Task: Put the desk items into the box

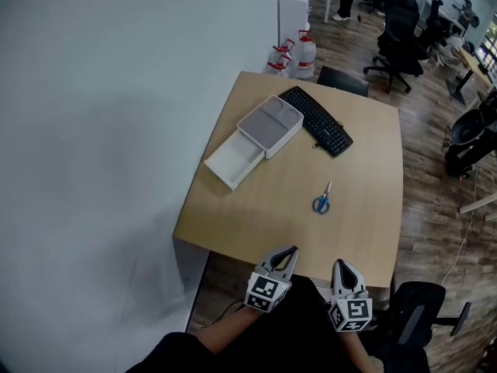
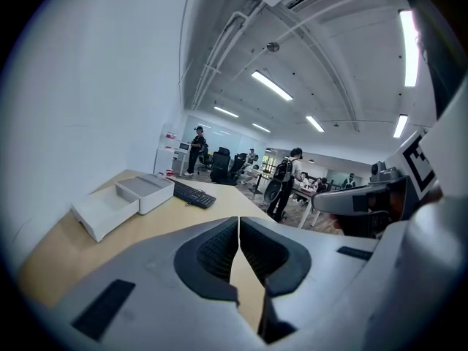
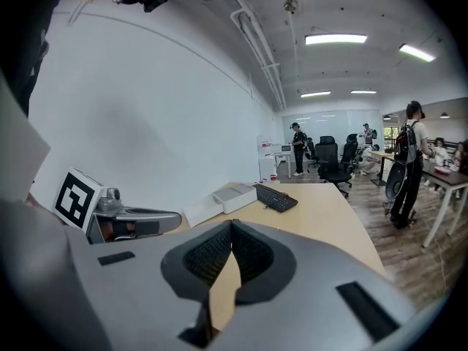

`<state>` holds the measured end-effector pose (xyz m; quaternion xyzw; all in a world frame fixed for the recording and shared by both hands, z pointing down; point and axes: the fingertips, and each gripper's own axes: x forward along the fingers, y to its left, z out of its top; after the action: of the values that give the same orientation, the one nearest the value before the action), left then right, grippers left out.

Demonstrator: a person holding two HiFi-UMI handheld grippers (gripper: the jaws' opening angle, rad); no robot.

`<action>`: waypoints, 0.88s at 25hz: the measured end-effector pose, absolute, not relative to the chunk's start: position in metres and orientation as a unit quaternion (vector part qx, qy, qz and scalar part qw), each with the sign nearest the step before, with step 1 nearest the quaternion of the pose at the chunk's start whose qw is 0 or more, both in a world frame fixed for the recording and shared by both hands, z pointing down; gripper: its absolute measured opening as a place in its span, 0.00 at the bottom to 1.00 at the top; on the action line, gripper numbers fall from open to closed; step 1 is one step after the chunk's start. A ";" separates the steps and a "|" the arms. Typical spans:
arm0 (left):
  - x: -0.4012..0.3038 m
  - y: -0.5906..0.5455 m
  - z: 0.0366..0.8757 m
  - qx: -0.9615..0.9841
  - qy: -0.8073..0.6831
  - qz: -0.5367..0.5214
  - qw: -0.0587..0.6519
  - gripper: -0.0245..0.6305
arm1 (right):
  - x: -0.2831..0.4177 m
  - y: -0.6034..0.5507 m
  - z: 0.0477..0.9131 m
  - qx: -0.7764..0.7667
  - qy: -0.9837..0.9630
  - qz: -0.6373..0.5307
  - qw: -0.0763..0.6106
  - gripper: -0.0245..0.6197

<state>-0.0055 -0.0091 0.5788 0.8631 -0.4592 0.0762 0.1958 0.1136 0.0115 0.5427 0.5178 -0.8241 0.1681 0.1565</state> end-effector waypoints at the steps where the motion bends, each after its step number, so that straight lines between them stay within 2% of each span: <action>1: -0.002 -0.016 0.583 0.862 -0.459 0.082 0.199 0.07 | 0.115 0.004 0.545 0.517 -0.824 0.171 0.155 0.13; 7: 0.024 -0.068 0.615 0.850 -0.455 0.123 0.236 0.07 | 0.142 -0.037 0.552 0.523 -0.818 0.192 0.143 0.13; 14: 0.053 -0.128 0.664 0.842 -0.448 0.188 0.235 0.07 | 0.182 -0.086 0.577 0.534 -0.805 0.223 0.133 0.13; 18: 0.063 -0.151 0.703 0.831 -0.436 0.223 0.265 0.07 | 0.195 -0.107 0.592 0.535 -0.800 0.241 0.127 0.13; 22: 0.079 -0.172 0.737 0.815 -0.426 0.247 0.304 0.20 | 0.209 -0.124 0.607 0.529 -0.799 0.255 0.128 0.13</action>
<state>0.0787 -0.1721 0.7365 0.8152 -0.4262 0.2472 0.3044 0.2092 -0.1239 0.6065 0.5292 -0.7989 0.2554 0.1281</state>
